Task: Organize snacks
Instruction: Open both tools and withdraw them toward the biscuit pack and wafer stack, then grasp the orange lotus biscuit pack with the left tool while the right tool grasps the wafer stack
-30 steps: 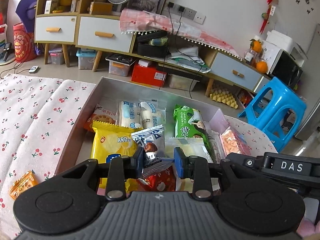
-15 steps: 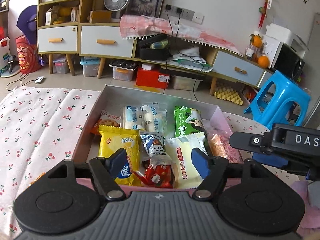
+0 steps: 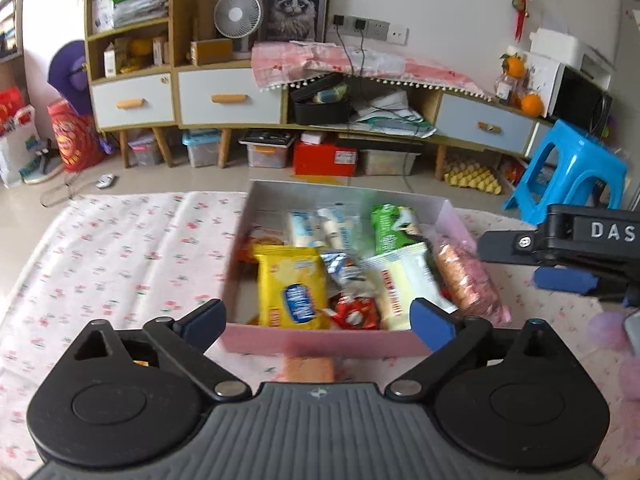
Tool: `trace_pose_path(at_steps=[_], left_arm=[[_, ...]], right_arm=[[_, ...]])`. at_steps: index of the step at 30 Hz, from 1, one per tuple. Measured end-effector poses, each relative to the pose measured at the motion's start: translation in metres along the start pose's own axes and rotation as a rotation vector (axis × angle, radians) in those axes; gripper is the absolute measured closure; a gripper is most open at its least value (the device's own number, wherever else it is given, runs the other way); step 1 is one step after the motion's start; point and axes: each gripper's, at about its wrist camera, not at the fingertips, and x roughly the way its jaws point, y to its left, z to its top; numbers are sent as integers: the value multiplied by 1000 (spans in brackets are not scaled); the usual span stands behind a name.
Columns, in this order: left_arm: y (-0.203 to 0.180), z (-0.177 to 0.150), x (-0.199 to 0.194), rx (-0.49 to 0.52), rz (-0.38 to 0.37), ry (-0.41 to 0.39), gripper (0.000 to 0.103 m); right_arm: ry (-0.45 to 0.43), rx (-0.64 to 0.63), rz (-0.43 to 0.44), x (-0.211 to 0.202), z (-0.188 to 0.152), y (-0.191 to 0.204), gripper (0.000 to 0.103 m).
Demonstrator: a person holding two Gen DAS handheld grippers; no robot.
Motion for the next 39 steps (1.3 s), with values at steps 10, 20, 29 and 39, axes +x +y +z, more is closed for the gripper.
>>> trace_pose_path(at_steps=[10,20,29,39], left_arm=[[32,-4,-17,89,131,31,0],[87,-27,5,-84,182,115,1],[106,-33,33,-375,130,197,14],[87,-34,45,-397,202,229,38]], right_arm=[[-4,-119,-1,-17,-19,23,8],[37,-272,13,0,-59,60,8],[75,-383,20,40,-98,96,8],[77,-431,-35,68,-114,100,14]])
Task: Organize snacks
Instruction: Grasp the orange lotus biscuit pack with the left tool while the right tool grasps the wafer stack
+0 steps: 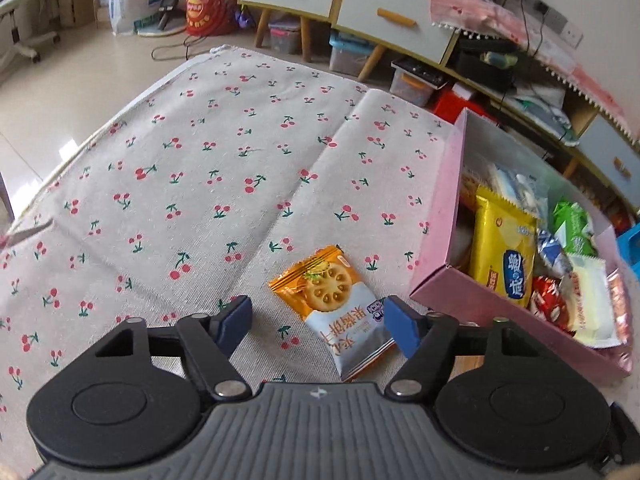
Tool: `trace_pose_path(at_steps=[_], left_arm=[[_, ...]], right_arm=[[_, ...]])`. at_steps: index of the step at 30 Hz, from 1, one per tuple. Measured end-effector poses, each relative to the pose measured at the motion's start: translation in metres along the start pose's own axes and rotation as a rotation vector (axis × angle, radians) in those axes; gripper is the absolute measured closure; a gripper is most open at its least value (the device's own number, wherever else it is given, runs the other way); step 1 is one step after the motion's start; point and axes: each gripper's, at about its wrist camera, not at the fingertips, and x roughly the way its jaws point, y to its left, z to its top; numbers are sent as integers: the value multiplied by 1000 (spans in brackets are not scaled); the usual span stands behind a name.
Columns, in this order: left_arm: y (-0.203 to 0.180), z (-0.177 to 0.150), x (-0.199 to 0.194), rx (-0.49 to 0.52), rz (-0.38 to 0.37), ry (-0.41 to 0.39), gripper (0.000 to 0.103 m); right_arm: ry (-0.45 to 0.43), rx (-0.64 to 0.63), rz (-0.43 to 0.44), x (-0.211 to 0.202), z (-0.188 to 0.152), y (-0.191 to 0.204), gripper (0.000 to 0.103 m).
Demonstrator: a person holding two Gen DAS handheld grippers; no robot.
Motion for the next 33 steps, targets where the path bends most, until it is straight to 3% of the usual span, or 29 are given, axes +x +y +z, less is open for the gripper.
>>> trace_pose_path(at_steps=[2,6,7,9,13,16,18,20,27,33], left_arm=[[0,0,0,22,-4,1,41],[6,0,-3,53,-45,22,61],[8,1,-4,61,-56,32,62],[15,2,-5,78,-82,50,69],[29,2,-10,91,-91,70,70],[36,0,-17,117,-78,42,63],[36,-3,-20,145,-87,19,40],[33,-4,-20,159,-87,3,34],[18,-10,-12,166,-64,-18,27],[11,-14,-6,160,-4,-55,31]], right_arm=[[4,4,9,2,0,-2,17],[7,-5,58,1,1,-2,37],[8,-10,71,-1,2,-1,42],[13,-19,85,-4,1,-3,47],[17,-22,76,-11,0,-9,48],[18,-23,77,-15,1,-12,45],[15,-30,81,-16,2,-11,45],[28,-27,92,-13,2,-10,39],[47,-31,86,-3,0,-3,38],[36,-21,69,1,-1,-4,38]])
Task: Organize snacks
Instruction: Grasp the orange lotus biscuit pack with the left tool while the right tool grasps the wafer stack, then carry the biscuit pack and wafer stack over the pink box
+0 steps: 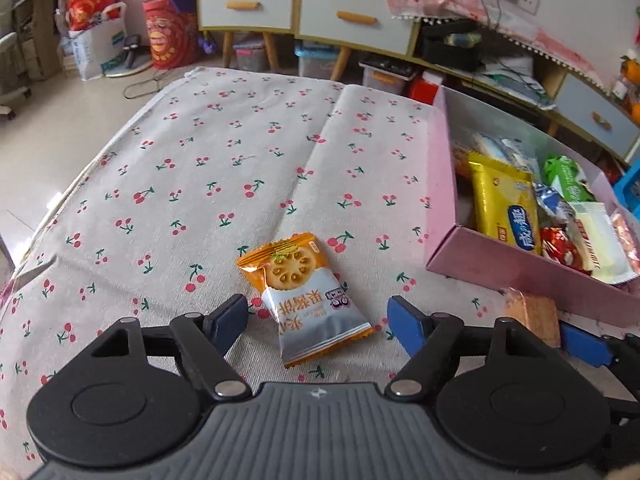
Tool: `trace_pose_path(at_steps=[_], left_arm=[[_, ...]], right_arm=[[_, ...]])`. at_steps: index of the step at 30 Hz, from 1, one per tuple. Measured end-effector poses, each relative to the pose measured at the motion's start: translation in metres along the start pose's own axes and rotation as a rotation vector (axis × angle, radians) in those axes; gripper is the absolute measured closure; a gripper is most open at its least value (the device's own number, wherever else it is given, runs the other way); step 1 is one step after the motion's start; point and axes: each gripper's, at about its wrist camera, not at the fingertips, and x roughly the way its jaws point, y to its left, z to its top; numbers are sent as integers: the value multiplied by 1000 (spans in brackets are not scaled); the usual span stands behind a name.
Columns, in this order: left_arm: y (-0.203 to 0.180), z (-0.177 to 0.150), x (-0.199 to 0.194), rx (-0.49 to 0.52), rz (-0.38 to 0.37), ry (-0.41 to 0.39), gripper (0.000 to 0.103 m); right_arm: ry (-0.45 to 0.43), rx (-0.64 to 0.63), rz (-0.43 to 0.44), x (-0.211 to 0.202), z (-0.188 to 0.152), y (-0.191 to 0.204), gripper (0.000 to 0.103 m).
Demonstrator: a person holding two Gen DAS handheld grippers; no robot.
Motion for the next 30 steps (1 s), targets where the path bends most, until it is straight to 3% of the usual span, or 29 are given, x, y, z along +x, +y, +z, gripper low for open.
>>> trace_pose_path(at_steps=[4,6,9,12,13,19,30], left_arm=[[-1,-1,-2,-17,30,-7,38],[1,-1,-3,-22,40,-13,49],[6,-1,-6,-25,51,-14,64],[7,1,-7,-12,43,3,66],[7,2,-7,-14,36,8,67],[7,1,-13,-11,-24,31,67],[13,0,-30,-41,-136,52,67]], right_arm=[[2,-6,-3,2,1,2,38],[4,-1,2,2,3,2,40],[10,-2,-8,1,4,2,54],[29,-25,-29,-1,5,4,58],[34,-32,-33,-2,5,5,64],[62,-41,-14,-11,1,4,64],[168,57,24,-38,0,-24,64]])
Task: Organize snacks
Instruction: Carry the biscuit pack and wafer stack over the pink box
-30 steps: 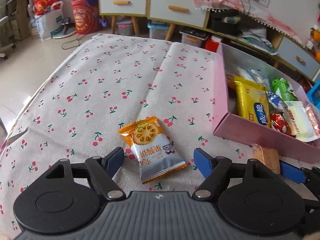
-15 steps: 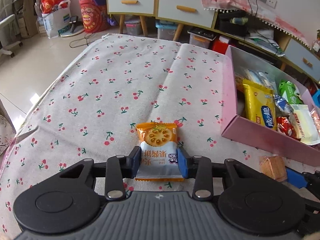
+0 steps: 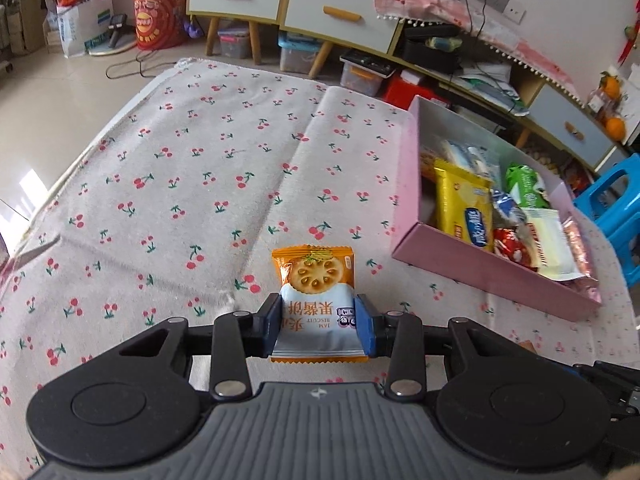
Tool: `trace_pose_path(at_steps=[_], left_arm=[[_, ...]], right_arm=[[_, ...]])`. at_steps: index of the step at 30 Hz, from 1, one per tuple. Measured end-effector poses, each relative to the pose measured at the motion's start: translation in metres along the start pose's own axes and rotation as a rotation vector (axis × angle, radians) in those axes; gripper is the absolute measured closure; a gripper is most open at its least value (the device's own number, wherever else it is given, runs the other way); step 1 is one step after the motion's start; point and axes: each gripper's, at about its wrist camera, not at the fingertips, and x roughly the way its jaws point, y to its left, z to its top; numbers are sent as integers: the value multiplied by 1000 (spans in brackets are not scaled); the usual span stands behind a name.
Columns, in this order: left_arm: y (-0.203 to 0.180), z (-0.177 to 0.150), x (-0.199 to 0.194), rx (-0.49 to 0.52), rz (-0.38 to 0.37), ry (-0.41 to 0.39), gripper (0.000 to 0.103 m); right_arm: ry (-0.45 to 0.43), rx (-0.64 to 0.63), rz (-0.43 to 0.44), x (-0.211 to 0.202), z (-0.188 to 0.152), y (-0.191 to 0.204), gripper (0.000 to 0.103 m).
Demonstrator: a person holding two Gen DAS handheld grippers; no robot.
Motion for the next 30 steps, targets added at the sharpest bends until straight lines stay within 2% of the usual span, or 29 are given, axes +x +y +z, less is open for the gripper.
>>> trace_pose_path(at_steps=[10,19,24,27,30], left_arm=[[3,9,-13,-60,-61,-36,67],[-16,19,-14,-99,-101,-86,67],[-28,27,-10,-105,-116,-189,67],[-37,29,-4,-117,-128,-204,67],[-52,33,0,-77,-126,-218,67]], right_arm=[[-5,131,10,-28,9,-24,64],[-96,251,21,-44,31,-49,64],[-170,335,44,-44,43,-62,64],[-200,394,71,-38,50,-72,64],[-215,424,93,-32,56,-79,64]])
